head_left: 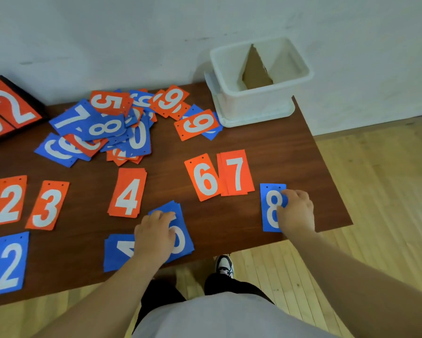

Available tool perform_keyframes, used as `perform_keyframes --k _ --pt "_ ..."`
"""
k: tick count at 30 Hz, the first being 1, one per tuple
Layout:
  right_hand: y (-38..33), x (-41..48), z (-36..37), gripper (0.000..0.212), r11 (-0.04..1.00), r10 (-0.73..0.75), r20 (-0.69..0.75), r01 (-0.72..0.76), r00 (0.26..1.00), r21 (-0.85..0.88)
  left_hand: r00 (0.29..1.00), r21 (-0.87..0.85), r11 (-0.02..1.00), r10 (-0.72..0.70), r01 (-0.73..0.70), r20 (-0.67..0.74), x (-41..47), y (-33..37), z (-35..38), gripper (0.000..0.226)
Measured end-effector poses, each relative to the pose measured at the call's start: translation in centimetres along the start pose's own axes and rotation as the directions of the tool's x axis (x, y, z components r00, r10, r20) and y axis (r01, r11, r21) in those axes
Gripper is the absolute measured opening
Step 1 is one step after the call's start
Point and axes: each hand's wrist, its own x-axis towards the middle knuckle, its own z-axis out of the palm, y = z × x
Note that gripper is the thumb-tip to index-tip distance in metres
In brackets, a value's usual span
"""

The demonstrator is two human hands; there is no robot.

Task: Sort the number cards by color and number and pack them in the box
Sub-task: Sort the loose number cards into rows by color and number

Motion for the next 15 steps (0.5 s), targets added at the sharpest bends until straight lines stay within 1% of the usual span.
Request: perform_keyframes --k 2,4,6,9,11,13,15 --pt "-1.4 -1.0 0.4 0.047 0.998 -0.064 -0.022 0.064 0.998 -0.019 1.000 -0.039 0.999 -0.008 0.008 -0.006 -0.3 -0.1 -0.4 0.043" --pt "-3.6 -2.5 1.2 0.045 0.983 -0.185 -0.004 0.185 0.983 -0.005 0.999 -0.088 0.996 -0.031 0.029 -0.017 -0.8 -0.8 -0.9 0.046" --pt "-6.5 -4.2 2.4 0.044 0.956 -0.293 0.058 0.294 0.954 -0.005 0.998 -0.117 0.992 -0.057 0.053 -0.026 -1.4 -2.3 -1.5 0.049" --pt "-11.3 -6.7 4.5 0.045 0.903 -0.421 0.168 0.430 0.892 -0.018 0.991 -0.135 0.985 -0.116 0.107 -0.061 -2.5 -5.8 -2.6 0.052" --pt "-14.3 -8.4 6.0 0.047 0.857 -0.499 0.231 0.515 0.835 -0.008 0.987 -0.126 0.983 -0.143 0.133 -0.075 -3.1 -8.7 -3.5 0.055" --pt "-17.1 -10.1 7.9 0.049 0.785 -0.583 0.314 0.620 0.750 -0.024 0.986 -0.099 0.983 -0.158 0.153 -0.043 -3.6 -11.8 -4.1 0.064" --pt "-19.6 -12.0 10.2 0.051 0.704 -0.615 0.433 0.706 0.659 -0.075 0.991 -0.067 0.989 -0.133 0.133 0.009 -4.1 -14.6 -4.3 0.074"
